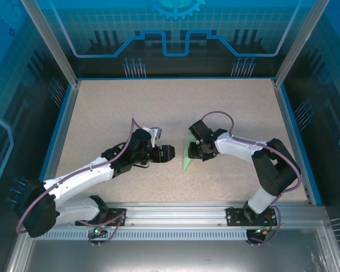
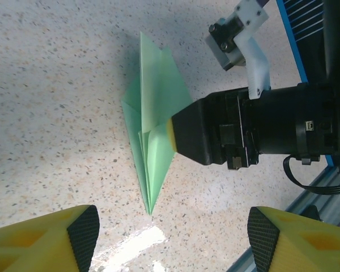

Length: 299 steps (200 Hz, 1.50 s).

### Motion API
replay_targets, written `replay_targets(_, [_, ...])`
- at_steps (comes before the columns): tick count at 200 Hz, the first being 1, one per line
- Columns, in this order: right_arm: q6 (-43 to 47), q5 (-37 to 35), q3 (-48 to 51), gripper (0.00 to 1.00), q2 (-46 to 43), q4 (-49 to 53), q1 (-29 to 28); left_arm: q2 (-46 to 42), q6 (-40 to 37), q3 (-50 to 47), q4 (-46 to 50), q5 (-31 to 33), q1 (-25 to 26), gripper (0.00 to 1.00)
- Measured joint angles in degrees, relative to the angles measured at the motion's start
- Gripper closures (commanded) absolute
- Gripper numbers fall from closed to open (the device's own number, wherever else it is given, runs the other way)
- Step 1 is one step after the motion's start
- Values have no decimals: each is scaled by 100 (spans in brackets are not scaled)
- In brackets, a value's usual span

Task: Fold a paper plane with a square sheet of paper (fold left side to right side)
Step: Turn over the paper plane at the center of the table, then pick up the paper plane at the center of the table.

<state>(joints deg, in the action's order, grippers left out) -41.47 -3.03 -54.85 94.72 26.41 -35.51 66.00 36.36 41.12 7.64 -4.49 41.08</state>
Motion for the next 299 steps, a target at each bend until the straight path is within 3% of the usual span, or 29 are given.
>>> replay_targets(12, [11,2,-20,100,-2,-4,-31,-116,-50,-2,81,94,0,26])
replay_targets(39, [254,114,-81,100,-227,-83,-170,-485,-103,-2,326,398,0,25])
replay_targets(86, [800,1226,59,100,-1196,-807,-186,-1403,-293,-4,785,1012,0,20])
replay_targets(106, [903,1716,476,100,-1309,-1261,-7,-1648,-337,-4,898,1200,0,20])
replay_targets(136, [977,2238,1213,99,-684,-1766,608,-1687,-339,-15,968,1296,0,19])
replay_targets(175, [1202,2291,1537,89,-459,-1707,1102,-1589,-337,-15,1014,1329,0,19])
replay_targets(219, [1515,1773,1231,56,-588,-997,1123,-1438,-337,-15,1014,1329,0,18])
replay_targets(268, [1394,682,597,44,-1626,260,686,-1403,-354,-15,1008,1333,0,11])
replay_targets(299, [1161,623,367,43,-1438,422,138,-1403,-354,-17,1005,1331,0,10])
